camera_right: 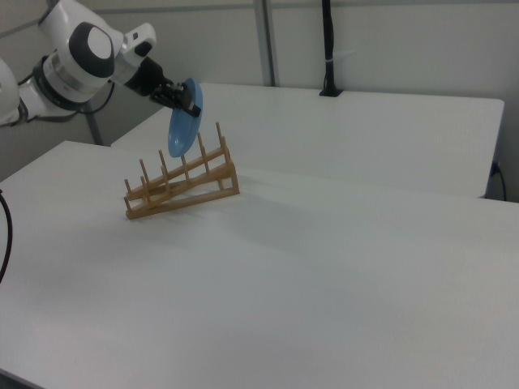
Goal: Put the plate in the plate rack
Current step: 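Lift the plate upright and carry it over the wooden rack, then lower the upright plate into a slot between the rack pegs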
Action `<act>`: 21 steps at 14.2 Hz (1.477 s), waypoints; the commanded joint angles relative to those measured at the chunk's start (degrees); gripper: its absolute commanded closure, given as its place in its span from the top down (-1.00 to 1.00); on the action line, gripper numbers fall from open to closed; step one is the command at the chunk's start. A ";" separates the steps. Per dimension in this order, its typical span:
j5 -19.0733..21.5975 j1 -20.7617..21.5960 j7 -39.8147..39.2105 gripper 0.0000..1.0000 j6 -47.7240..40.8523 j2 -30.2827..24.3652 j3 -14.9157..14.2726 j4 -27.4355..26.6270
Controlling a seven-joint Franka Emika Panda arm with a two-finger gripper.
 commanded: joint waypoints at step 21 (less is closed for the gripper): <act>-26.14 5.26 21.91 -0.93 0.87 9.66 0.15 3.82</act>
